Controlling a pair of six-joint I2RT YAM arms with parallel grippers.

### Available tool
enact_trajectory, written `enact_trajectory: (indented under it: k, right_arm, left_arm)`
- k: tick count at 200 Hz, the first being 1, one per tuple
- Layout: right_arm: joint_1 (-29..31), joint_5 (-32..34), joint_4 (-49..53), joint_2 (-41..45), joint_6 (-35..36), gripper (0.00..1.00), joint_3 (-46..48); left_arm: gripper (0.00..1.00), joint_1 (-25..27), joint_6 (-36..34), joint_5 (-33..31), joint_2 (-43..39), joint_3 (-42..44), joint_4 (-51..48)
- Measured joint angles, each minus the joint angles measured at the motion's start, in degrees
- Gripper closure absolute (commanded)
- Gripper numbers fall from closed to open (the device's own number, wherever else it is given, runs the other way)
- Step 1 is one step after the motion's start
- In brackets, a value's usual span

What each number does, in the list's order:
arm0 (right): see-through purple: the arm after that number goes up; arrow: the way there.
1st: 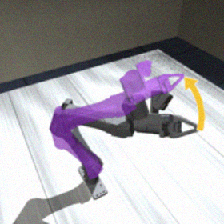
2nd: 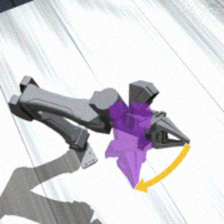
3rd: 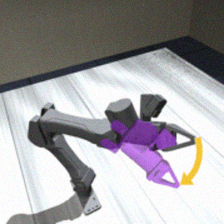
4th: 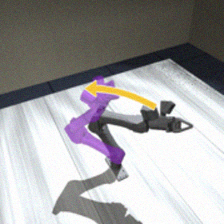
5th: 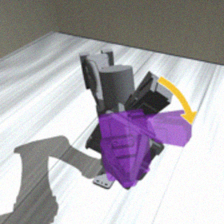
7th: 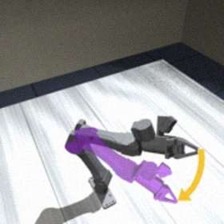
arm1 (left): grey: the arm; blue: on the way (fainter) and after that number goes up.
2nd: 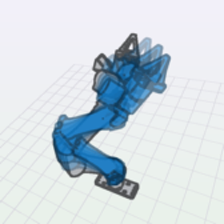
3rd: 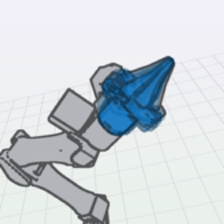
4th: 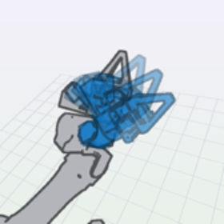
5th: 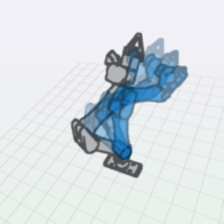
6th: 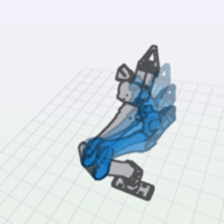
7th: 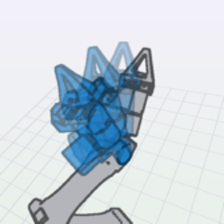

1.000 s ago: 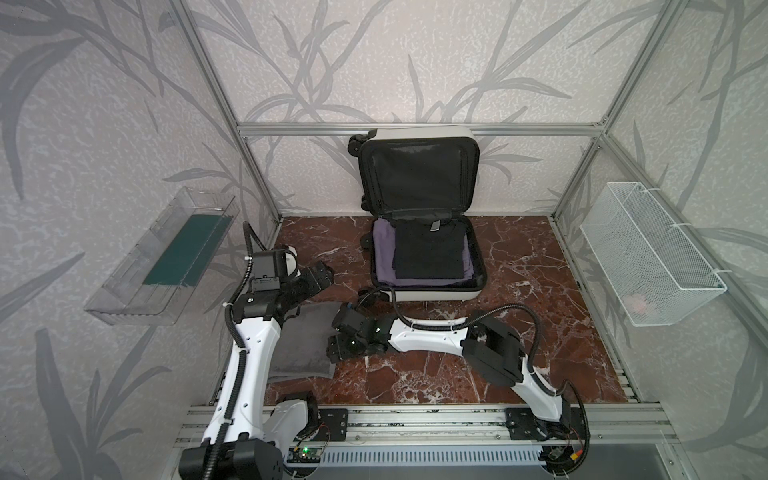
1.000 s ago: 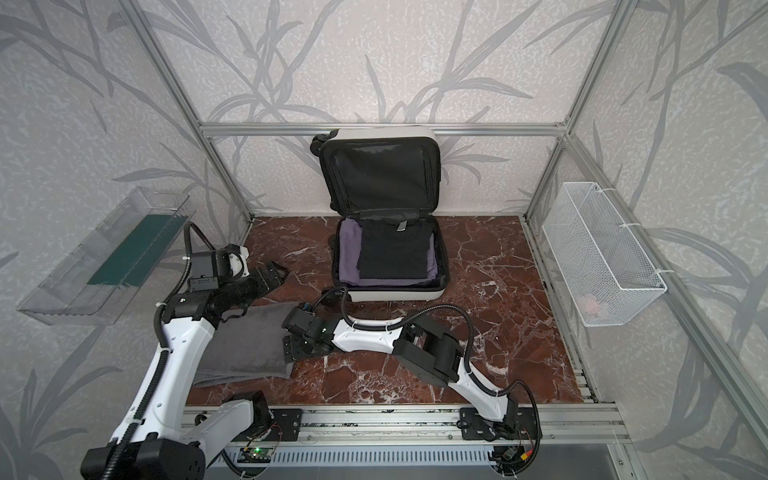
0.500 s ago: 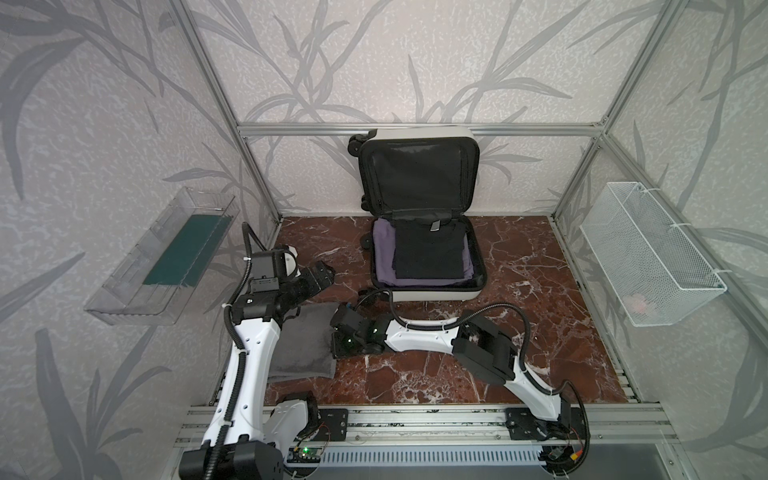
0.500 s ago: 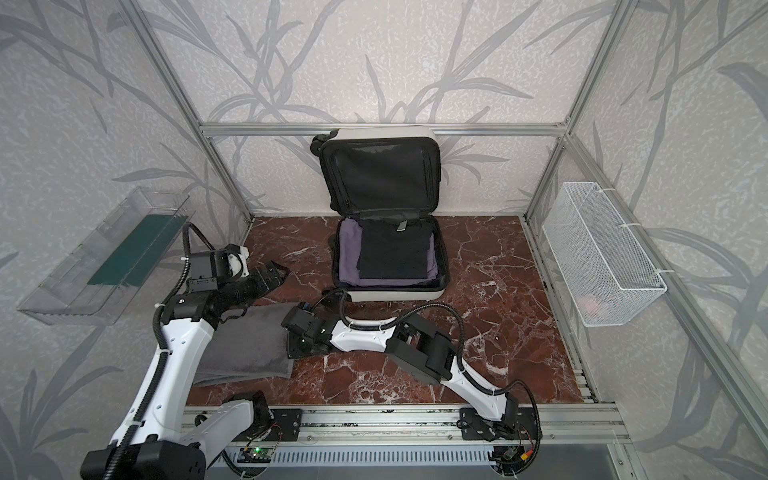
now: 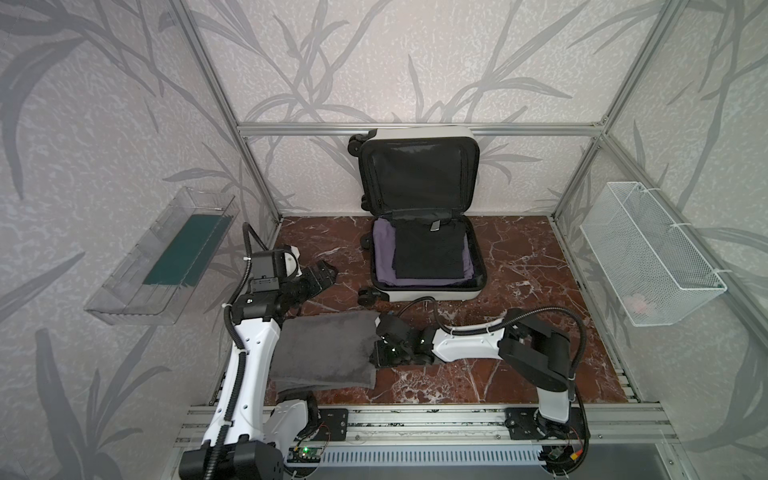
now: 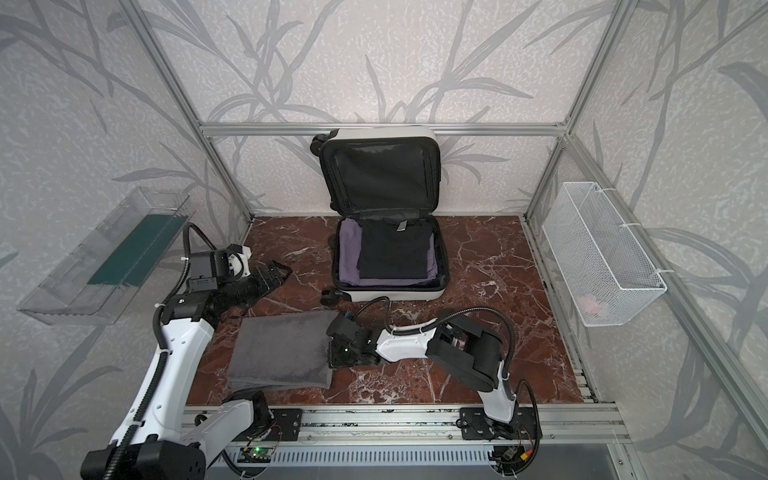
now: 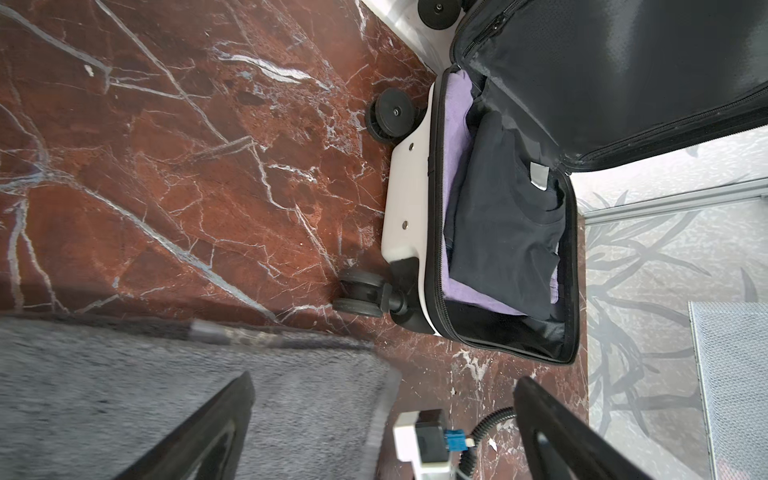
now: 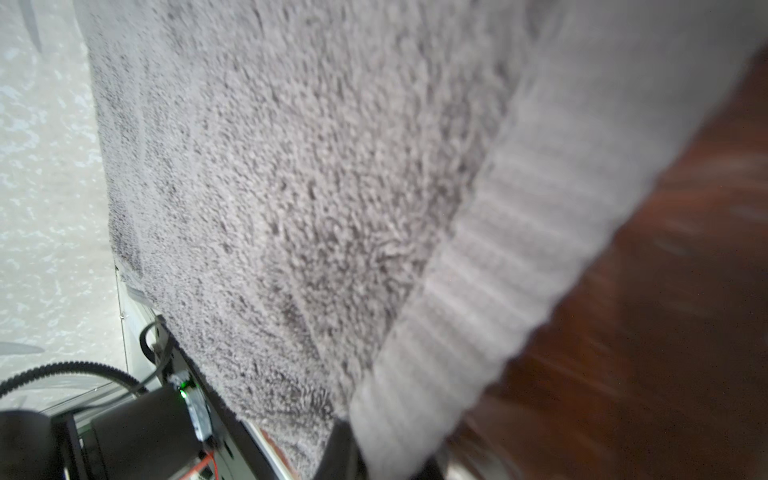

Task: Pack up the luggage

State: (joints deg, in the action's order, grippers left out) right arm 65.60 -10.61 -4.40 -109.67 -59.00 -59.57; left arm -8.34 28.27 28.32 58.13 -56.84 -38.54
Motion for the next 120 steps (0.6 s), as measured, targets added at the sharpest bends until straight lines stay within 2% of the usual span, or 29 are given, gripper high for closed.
enact_trajectory:
  k: [56, 84, 120]
  right_arm:
    - [-6.88, -1.57, -1.11, 14.16, 2.08, 1.0, 17.4]
    - [-12.7, -0.74, 5.79, 22.82, 5.81, 1.0, 23.15]
    - [-20.44, 0.11, 14.49, 32.83, 10.62, 1.0, 28.72]
  left_arm:
    - [0.01, 0.68, 0.74, 3.52, -1.11, 2.16, 0.46]
    - [0.01, 2.89, 0.83, 4.15, -1.66, 4.61, 0.87]
    - [0.01, 8.35, 1.03, 3.67, -2.54, 10.73, 1.75]
